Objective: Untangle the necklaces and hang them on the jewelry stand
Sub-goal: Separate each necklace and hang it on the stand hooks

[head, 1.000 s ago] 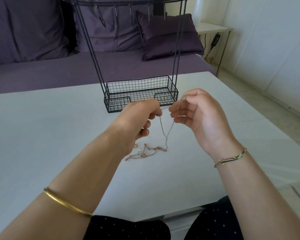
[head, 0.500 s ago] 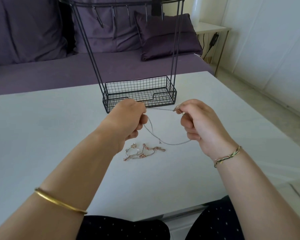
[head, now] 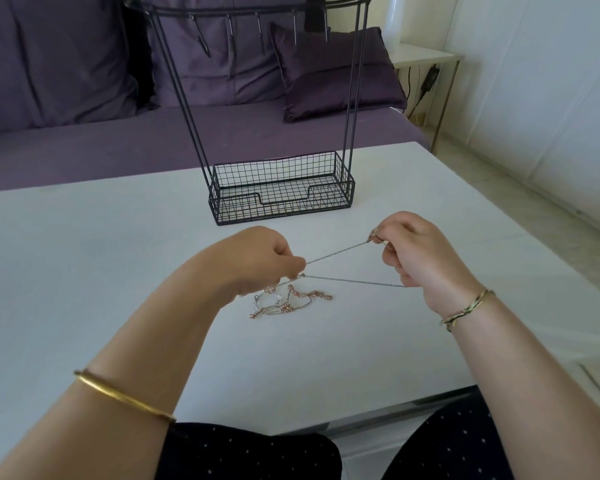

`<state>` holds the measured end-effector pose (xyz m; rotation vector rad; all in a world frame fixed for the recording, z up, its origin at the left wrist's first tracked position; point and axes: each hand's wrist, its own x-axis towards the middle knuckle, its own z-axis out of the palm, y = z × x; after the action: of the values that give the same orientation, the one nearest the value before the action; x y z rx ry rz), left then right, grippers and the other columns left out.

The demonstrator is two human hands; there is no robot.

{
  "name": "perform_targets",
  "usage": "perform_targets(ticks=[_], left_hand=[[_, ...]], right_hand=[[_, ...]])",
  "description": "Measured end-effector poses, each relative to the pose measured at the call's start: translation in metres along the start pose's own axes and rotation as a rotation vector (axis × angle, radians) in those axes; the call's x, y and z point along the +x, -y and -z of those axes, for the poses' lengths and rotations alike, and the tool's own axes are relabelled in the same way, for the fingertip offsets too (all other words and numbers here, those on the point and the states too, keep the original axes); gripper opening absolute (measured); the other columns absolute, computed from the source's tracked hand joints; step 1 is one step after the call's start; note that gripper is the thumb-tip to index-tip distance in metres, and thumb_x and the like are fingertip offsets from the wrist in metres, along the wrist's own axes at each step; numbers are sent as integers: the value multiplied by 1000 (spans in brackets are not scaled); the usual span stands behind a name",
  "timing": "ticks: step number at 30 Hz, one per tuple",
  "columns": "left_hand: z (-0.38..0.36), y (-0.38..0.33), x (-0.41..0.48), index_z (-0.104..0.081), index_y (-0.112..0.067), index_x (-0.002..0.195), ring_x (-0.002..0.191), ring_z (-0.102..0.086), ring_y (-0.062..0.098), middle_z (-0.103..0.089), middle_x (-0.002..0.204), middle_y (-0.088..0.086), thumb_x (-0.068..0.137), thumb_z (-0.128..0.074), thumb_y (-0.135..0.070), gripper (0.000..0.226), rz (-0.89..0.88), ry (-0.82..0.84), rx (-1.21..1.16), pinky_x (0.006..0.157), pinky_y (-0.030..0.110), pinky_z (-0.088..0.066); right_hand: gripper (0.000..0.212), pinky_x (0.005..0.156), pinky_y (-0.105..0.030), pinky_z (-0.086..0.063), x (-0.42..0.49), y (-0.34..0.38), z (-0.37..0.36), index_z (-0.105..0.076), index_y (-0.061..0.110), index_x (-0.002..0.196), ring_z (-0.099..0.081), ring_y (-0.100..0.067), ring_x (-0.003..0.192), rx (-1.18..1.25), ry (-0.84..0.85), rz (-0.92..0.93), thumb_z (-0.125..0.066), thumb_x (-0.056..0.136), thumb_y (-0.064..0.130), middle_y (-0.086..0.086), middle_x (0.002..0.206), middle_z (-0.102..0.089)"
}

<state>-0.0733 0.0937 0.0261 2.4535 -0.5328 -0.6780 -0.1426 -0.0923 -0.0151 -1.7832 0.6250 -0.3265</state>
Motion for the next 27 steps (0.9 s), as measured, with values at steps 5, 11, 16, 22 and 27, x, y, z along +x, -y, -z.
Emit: perform_targets(ticks=[5, 11, 16, 22, 27], left_hand=[[5, 3, -1, -66, -17, 84, 61, -39, 16, -57, 62, -5, 91, -57, -21, 12, -29, 16, -34, 52, 23, -32], [5, 5, 2, -67, -17, 80, 71, -54, 13, -66, 72, 2, 90, -60, -19, 12, -45, -101, -142, 69, 27, -44], [5, 2, 5, -66, -3, 83, 57, -65, 11, -61, 69, 9, 89, -60, -8, 9, -57, -163, -515, 66, 27, -60], [5, 3, 2, -69, 0, 83, 43, -56, 4, -64, 63, 4, 87, -64, -6, 9, -2, -145, -488, 43, 15, -46], [3, 0, 2, -69, 0, 83, 57, -67, 11, -70, 69, 6, 86, -66, -4, 6, 7, -151, -514, 43, 15, -46]], right_hand=[[16, 44, -21, -29, 3, -6, 2, -58, 18, 75, -38, -5, 42, -165, -52, 156, -49, 88, 17, 4, 53, -47], [19, 60, -31, -33, 10, -11, -1, -55, 26, 67, -44, -20, 56, -211, -111, 159, -50, 85, 22, 3, 55, -50], [21, 58, -30, -32, 11, -12, -6, -53, 25, 70, -44, -21, 58, -232, -80, 133, -46, 89, 20, 1, 59, -51], [19, 45, -22, -30, 10, -12, -10, -49, 15, 70, -39, -17, 48, -274, 57, -39, -45, 89, 11, -5, 59, -52], [13, 55, -30, -48, 14, -19, -11, -50, 6, 74, -54, -25, 48, -261, 91, -186, -41, 84, 8, -13, 63, -55]])
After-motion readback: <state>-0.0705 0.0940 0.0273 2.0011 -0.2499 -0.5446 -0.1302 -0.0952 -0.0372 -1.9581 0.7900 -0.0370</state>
